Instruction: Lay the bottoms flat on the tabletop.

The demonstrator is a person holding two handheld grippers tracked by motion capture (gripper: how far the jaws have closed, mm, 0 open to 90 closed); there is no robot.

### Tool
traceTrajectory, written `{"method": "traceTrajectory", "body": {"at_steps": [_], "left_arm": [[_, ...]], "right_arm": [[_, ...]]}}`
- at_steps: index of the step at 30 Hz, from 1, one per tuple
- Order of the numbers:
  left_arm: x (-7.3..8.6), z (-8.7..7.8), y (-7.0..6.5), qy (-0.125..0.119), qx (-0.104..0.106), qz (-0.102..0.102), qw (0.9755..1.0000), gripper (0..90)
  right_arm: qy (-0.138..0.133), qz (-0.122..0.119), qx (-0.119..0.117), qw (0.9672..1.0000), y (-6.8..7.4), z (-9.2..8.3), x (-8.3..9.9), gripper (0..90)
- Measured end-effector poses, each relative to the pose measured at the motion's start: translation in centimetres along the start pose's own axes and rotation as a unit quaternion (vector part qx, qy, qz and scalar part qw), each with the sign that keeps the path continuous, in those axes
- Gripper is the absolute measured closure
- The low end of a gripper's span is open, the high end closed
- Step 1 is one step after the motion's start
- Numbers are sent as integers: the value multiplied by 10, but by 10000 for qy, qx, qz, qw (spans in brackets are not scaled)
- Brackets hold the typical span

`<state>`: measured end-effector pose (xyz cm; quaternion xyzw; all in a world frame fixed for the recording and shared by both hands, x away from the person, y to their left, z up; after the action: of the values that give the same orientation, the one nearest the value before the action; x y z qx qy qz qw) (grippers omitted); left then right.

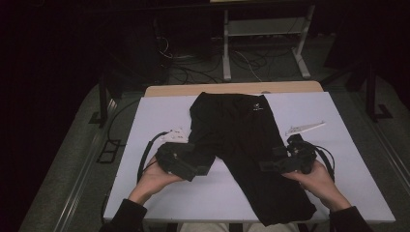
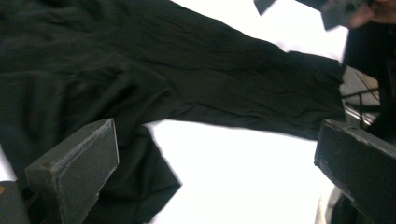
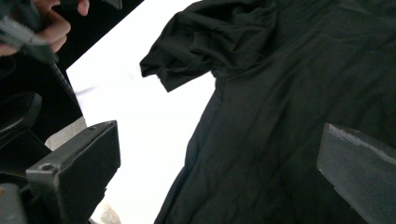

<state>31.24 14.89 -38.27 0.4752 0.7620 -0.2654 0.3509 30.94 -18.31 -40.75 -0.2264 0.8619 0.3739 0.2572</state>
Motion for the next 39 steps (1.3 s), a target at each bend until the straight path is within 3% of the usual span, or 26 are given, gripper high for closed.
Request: {"method": "traceTrajectory", "body": {"at_steps": [10,18,23,28,33,34,36,37,39], "left_arm": [[27,-6,23,54,-340,-319,9989,0],[51,2,33,178,-370,-558,9976,2],[62,10,35,414,-335,-546,9971,29],[70,16,36,550,-322,-415,9971,163],[76,27,40,928,-493,-117,9944,323],[77,29,41,1008,-604,0,9931,479],[78,33,42,1136,-723,273,9905,600],[78,34,42,1181,-791,355,9892,600],[75,34,45,1209,-813,373,9886,741]], "right_arm": [[113,-119,-212,9996,13,30,-12,45],[143,-221,-446,9987,25,65,-23,88],[190,-254,-487,9983,30,81,-27,103],[226,-274,-577,9977,36,100,-32,131],[309,-270,-622,9972,38,115,-34,137],[351,-292,-635,9969,38,120,-34,140],[387,-292,-646,9967,39,124,-34,152],[387,-292,-646,9967,39,124,-34,152],[425,-311,-684,9963,39,129,-35,180]]}}
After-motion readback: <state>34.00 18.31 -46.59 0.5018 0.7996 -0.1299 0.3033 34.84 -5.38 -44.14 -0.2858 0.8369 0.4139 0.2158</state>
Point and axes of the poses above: each handheld gripper's, and its own axes: z roughly forward along the jaws, x roughly out of its underside, y roughly to its left, the point moved 3 cm from there along z, roughly forward along the jaws, and after that the axes turned 8 degrees about z, right-handed, at the moved point
